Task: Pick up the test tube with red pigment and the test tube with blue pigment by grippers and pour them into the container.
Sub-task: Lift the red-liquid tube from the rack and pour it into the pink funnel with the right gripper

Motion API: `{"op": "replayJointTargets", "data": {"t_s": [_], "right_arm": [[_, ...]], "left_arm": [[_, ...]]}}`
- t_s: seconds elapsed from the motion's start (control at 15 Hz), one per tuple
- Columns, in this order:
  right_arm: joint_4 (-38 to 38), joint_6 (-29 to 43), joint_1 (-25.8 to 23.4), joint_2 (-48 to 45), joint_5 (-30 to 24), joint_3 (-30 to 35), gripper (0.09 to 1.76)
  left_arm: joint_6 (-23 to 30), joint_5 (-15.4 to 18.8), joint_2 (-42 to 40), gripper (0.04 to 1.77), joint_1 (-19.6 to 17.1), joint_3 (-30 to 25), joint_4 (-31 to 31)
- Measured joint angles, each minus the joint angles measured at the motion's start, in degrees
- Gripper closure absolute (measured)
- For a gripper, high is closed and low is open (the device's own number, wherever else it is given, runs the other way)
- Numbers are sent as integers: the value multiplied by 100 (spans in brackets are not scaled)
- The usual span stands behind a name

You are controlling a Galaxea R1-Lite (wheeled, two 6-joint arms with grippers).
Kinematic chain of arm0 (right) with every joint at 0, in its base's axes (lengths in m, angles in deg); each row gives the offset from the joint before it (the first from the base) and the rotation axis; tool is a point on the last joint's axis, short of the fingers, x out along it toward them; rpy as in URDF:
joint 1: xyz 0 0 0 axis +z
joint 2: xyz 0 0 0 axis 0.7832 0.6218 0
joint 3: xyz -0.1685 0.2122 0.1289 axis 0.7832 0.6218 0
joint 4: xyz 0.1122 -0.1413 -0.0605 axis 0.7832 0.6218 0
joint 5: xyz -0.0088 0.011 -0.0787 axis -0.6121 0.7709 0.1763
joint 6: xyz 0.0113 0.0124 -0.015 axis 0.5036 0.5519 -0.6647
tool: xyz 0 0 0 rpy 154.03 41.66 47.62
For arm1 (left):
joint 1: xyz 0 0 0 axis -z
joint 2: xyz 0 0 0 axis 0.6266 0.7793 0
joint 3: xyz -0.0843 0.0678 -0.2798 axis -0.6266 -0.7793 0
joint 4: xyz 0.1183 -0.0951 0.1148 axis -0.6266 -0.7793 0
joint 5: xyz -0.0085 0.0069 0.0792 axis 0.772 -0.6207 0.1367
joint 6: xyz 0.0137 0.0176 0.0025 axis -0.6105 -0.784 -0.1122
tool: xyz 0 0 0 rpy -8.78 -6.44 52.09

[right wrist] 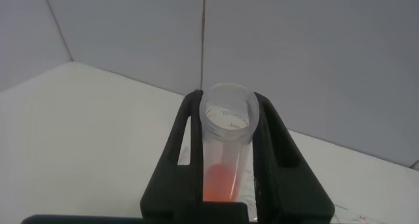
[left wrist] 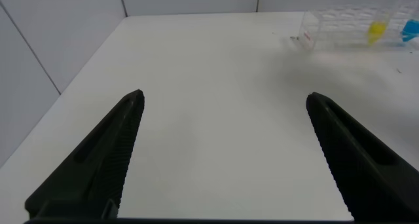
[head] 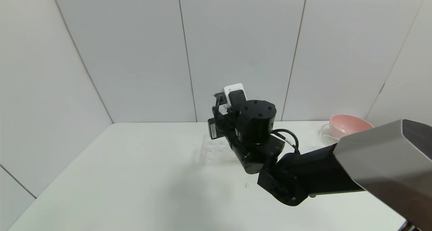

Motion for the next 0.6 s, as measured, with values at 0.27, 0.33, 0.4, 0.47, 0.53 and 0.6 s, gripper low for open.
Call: {"op": "replayJointTargets", "data": {"t_s": [0.27, 0.33, 0.4, 0.47, 0.53, 0.6], "right_arm": [[-49, 129, -15, -852, -895, 1425, 136], [-72, 189, -80, -1189, -1218, 1908, 136], [-77, 238, -202, -1587, -1604, 2448, 136], [-72, 260, -380, -1977, -2014, 2933, 136], [-61, 272, -645, -2378, -2473, 3396, 136], [-41, 283, -1048, -2784, -2990, 3832, 136]], "left_arm": [[2, 0, 0, 5, 0, 0, 2], [2, 0, 0, 5, 0, 0, 2], [2, 0, 0, 5, 0, 0, 0], [0, 0, 0, 5, 0, 0, 5], [2, 0, 0, 5, 0, 0, 2], [2, 0, 0, 5, 0, 0, 5]]}}
